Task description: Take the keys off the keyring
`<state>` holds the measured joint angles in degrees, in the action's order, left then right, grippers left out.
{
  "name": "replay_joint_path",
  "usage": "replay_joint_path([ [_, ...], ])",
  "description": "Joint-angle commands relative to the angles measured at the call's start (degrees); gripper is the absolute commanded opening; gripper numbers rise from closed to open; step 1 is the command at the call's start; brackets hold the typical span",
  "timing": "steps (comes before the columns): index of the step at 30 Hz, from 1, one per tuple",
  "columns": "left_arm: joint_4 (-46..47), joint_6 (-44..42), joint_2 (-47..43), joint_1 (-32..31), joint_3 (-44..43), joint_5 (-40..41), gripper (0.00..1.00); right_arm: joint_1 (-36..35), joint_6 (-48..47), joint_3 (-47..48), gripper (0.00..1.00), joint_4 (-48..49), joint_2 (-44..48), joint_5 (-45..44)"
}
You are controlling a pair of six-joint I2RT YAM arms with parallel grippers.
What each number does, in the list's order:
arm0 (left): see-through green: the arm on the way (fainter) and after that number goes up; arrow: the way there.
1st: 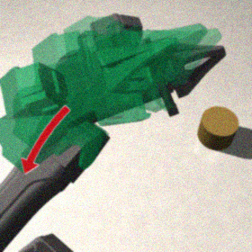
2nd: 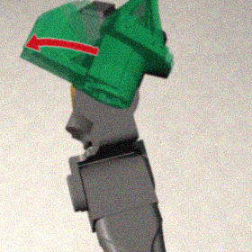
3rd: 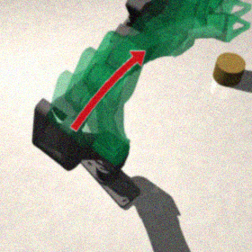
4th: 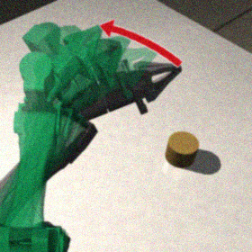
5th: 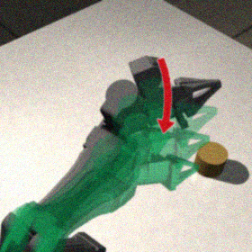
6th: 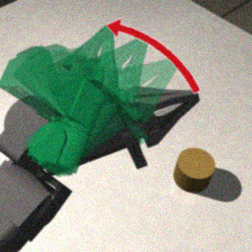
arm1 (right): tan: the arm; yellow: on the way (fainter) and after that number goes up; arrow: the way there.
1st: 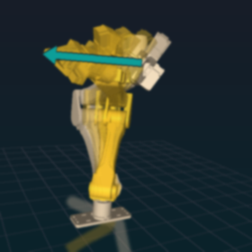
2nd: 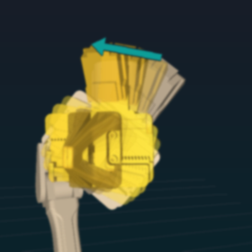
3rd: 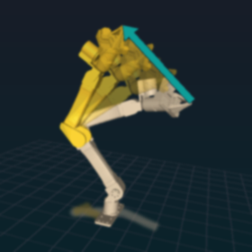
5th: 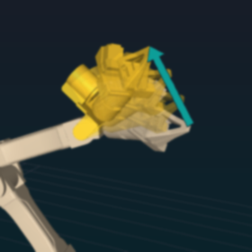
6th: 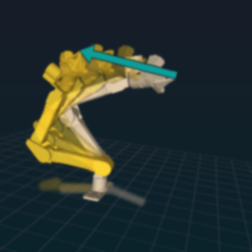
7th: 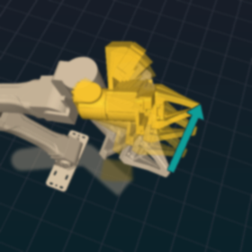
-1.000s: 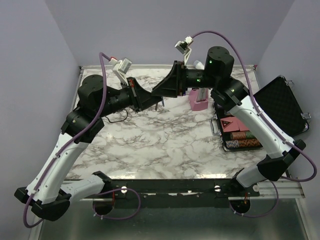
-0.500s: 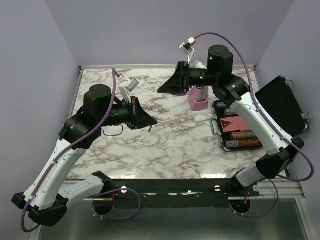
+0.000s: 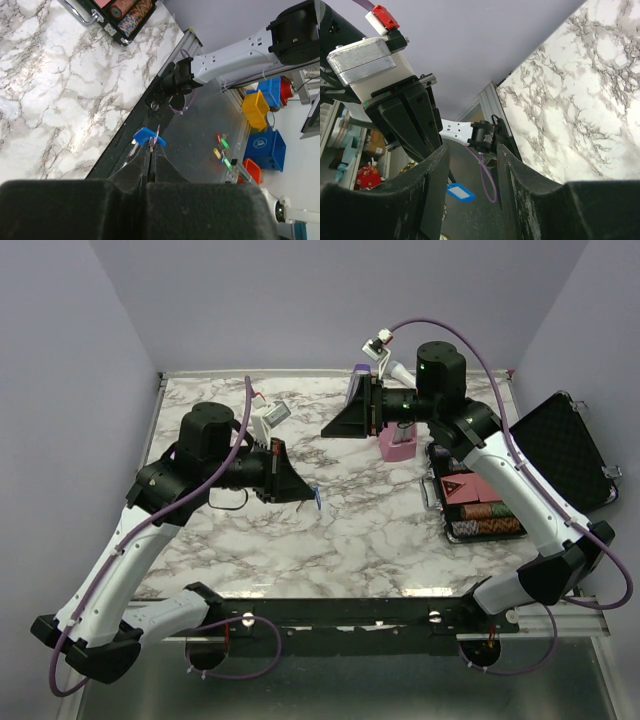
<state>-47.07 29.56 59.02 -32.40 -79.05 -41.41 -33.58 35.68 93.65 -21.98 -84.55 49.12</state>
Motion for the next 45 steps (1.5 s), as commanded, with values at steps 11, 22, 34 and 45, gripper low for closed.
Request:
replay_joint_path([
  [11, -6.2, -3.4, 5.4, 4.3, -5.6, -10.6, 0.00, 0.1, -14.7, 12.2, 0.39, -22.6, -8.9, 11.4],
  [22, -1.5, 2.5, 10.5, 6.3, -4.7, -16.4, 0.00, -0.1, -14.9, 5.4, 0.38, -21.7, -5.0, 12.6],
  [34, -0.7, 4.2, 13.0, 4.0, -6.4, -15.7, 0.00, -1.5, -14.6, 4.1, 0.40, -20.7, -4.2, 12.9],
  [45, 0.3, 5.4, 13.5, 3.7, -7.4, -14.8, 0.00, -1.7, -14.6, 2.4, 0.35, -20.8, -3.1, 13.5],
])
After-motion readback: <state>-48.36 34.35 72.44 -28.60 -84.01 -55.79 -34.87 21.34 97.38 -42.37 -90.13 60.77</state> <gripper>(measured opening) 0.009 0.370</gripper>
